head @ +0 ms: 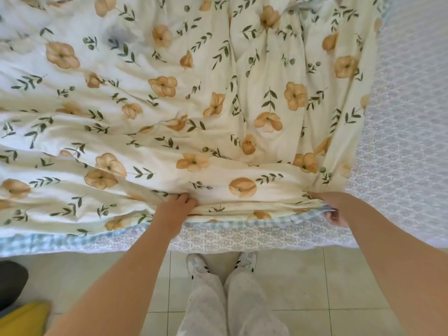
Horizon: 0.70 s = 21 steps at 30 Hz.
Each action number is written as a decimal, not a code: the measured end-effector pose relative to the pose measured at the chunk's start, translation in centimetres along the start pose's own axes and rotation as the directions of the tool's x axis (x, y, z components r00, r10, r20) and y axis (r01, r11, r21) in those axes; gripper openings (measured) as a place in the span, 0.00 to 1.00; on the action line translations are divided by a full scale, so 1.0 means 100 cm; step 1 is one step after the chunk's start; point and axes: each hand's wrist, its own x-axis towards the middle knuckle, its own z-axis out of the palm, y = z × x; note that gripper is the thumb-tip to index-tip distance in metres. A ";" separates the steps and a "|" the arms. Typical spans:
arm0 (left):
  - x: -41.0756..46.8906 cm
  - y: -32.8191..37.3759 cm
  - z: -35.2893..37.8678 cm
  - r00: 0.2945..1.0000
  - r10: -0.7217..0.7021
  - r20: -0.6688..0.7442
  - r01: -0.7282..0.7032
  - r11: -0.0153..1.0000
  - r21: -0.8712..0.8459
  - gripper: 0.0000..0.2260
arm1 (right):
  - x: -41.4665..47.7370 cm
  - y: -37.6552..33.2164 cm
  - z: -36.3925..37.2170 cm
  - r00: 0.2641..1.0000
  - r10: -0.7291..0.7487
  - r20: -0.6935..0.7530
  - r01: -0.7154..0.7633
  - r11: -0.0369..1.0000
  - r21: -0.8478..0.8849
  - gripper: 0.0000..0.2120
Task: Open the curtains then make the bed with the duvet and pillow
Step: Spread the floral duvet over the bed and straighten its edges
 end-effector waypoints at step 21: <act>-0.020 -0.020 -0.033 0.998 0.050 -0.048 -0.068 0.858 -0.510 0.17 | -0.020 0.023 0.054 0.982 -0.189 -0.023 0.184 0.914 0.361 0.29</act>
